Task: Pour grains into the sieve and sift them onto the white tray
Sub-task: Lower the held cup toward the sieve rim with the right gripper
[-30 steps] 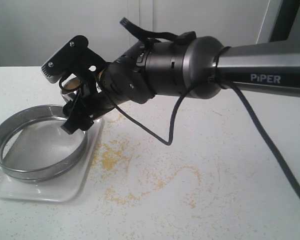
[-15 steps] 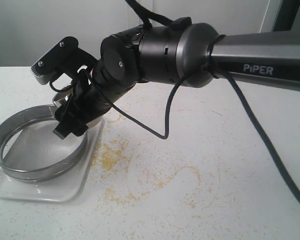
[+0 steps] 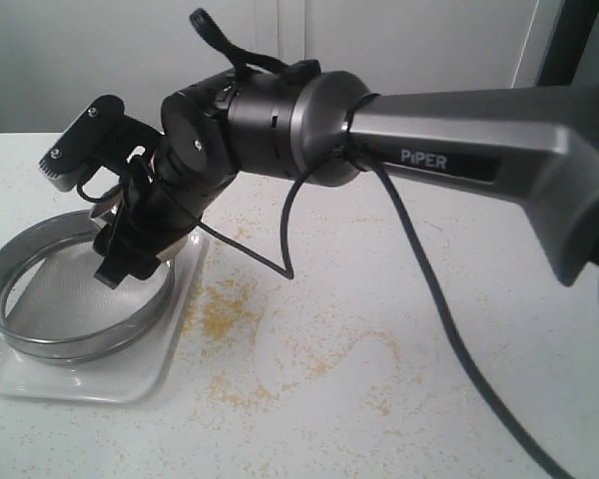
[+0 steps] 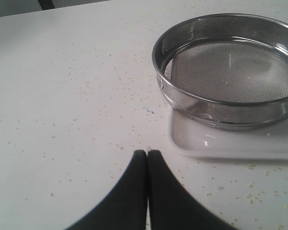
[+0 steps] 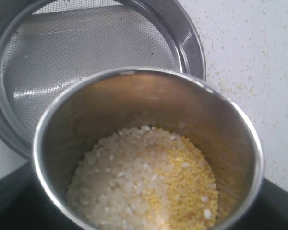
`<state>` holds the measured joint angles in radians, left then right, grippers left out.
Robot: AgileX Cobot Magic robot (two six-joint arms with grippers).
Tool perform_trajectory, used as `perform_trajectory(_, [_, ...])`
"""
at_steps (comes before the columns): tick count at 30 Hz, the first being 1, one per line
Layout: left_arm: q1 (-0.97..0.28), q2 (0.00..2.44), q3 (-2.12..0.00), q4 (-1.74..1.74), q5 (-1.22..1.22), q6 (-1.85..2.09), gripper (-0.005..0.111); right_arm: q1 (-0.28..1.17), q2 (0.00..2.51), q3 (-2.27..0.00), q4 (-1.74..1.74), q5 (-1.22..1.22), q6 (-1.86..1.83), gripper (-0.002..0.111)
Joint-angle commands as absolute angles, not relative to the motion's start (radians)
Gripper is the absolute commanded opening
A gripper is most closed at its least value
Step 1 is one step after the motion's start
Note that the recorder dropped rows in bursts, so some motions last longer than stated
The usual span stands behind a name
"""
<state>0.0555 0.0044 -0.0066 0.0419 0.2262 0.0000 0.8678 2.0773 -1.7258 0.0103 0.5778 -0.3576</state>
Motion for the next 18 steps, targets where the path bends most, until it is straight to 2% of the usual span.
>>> perform_trajectory(1, [0.057,0.000,0.000,0.032,0.226,0.000,0.000,0.881,2.121,-1.785,-0.038,0.594,-0.361,0.000])
perform_trajectory(11, [0.057,0.000,0.000,0.032,0.226,0.000,0.000,0.888,2.191,-1.910,-0.114,0.606,-0.359,0.000])
perform_trajectory(18, [0.057,0.000,0.000,0.032,0.226,0.000,0.000,0.888,2.195,-1.923,-0.176,0.482,-0.354,0.000])
